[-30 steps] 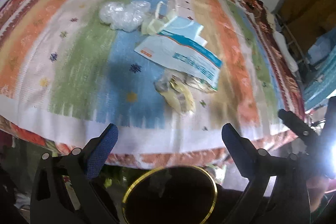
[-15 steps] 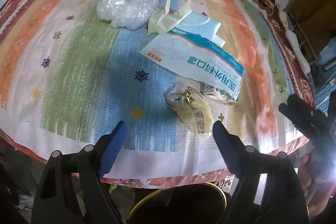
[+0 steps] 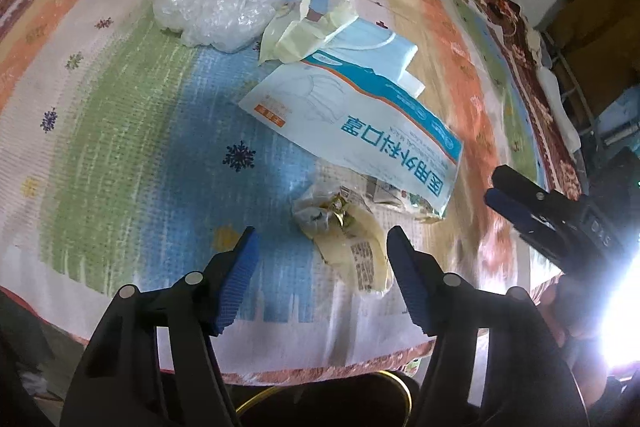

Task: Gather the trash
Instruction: 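Move both tools back over the trash on the bed, then grasp the yellowish crumpled wrapper with left tool while right tool grasps beside the mask bag, then carry the wrapper in left tool while right tool carries its small item to the bin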

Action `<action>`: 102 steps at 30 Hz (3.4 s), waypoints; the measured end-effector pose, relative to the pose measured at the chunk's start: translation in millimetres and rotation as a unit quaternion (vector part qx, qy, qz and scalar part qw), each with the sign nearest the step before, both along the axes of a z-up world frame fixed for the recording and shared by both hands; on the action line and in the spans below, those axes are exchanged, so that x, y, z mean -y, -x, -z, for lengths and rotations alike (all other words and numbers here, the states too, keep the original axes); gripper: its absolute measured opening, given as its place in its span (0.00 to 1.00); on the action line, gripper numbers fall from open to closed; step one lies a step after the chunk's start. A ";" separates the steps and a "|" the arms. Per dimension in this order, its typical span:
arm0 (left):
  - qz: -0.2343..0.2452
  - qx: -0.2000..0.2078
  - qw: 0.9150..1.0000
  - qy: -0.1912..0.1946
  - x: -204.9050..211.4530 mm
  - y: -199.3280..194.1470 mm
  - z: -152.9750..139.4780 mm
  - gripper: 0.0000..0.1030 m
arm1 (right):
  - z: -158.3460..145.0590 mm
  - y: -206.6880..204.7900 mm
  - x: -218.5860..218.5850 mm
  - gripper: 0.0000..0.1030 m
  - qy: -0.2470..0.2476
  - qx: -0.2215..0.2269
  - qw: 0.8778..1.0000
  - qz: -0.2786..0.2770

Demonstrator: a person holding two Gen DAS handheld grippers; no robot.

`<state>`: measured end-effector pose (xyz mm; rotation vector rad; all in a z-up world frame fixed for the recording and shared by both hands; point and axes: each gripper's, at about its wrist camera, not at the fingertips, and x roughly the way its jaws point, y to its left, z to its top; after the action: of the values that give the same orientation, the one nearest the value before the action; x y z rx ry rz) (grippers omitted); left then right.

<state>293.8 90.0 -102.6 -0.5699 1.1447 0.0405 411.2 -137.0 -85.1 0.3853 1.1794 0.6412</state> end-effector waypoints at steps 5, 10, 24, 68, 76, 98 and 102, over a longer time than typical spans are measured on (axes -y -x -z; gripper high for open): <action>0.002 -0.004 1.000 0.008 2.7 1.9 6.0 0.62 | 10.6 -12.2 -1.8 0.50 -0.022 -0.016 1.000 0.003; 0.006 0.008 1.000 0.006 4.7 -0.8 8.3 0.62 | 12.4 -19.7 -10.1 0.46 -0.033 -0.020 0.999 0.001; 0.026 0.000 1.000 0.016 16.2 -17.7 22.1 0.50 | 23.1 -24.4 -26.5 0.18 -0.015 -0.031 0.999 -0.021; -0.009 0.023 1.000 0.007 -14.1 -0.4 -41.5 0.02 | -68.4 21.9 -15.3 0.00 0.077 0.109 0.990 -0.050; -0.018 0.029 0.999 -0.001 -18.2 14.2 -51.8 0.02 | -97.9 47.7 -12.1 0.00 0.081 0.151 0.983 -0.061; 0.042 0.099 0.994 -0.029 23.5 48.6 -102.4 0.02 | -143.8 153.5 -2.9 0.00 0.111 0.245 0.958 -0.102; 0.047 0.115 0.992 -0.025 27.3 60.2 -110.3 0.02 | -149.0 169.2 0.2 0.00 0.107 0.254 0.955 -0.105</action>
<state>233.5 62.8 7.7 -0.4633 0.9426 -0.0750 241.9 -137.1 63.9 -0.0936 0.7859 0.7347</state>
